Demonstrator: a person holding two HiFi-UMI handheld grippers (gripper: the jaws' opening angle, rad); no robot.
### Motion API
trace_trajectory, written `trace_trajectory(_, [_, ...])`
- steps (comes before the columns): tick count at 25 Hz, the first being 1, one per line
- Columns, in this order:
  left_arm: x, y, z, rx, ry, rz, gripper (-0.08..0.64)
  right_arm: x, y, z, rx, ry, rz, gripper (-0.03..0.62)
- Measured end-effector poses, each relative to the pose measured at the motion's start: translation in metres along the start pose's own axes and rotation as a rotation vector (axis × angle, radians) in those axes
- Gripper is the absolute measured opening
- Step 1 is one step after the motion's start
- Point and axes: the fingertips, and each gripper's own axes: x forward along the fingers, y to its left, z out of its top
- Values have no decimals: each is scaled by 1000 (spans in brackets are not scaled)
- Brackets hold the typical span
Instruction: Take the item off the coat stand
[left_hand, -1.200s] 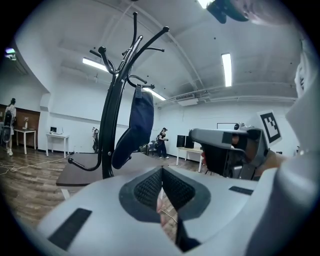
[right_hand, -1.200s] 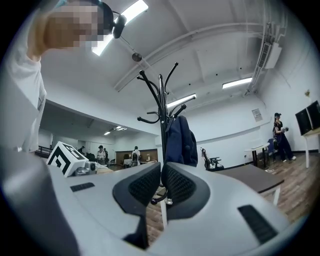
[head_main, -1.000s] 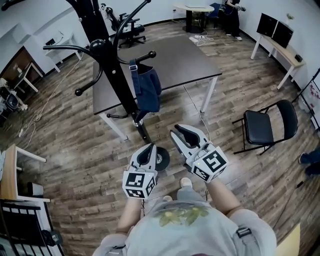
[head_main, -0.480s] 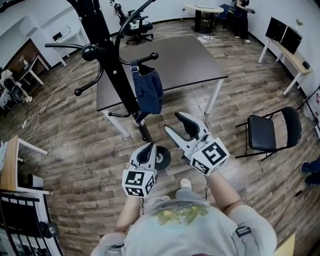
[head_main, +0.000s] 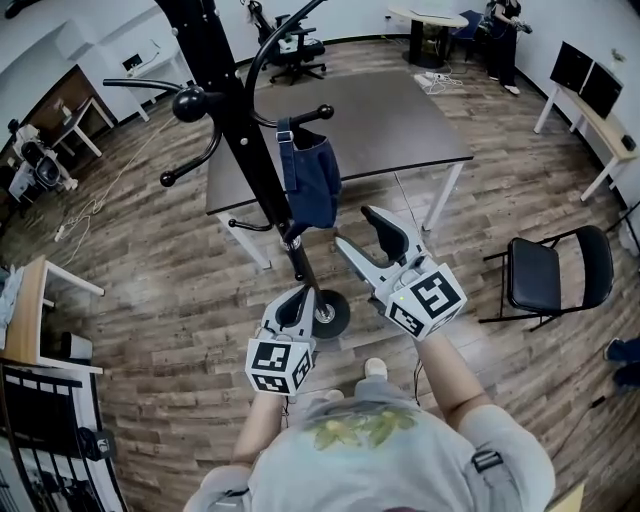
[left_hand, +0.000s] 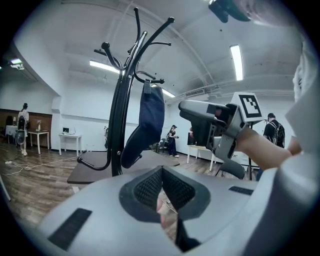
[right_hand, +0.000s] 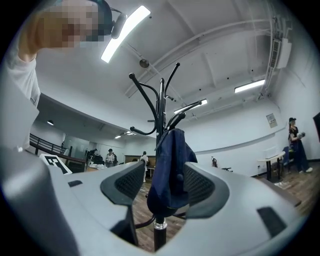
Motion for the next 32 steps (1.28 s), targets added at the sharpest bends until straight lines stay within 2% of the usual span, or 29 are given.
trace_trajectory(11, [-3, 15, 5, -17, -16, 58, 15, 26, -15, 10, -11, -19, 7, 259])
trace_trajectory(32, [-6, 39, 7, -41, -18, 141, 15, 69, -29, -4, 10, 1, 45, 268])
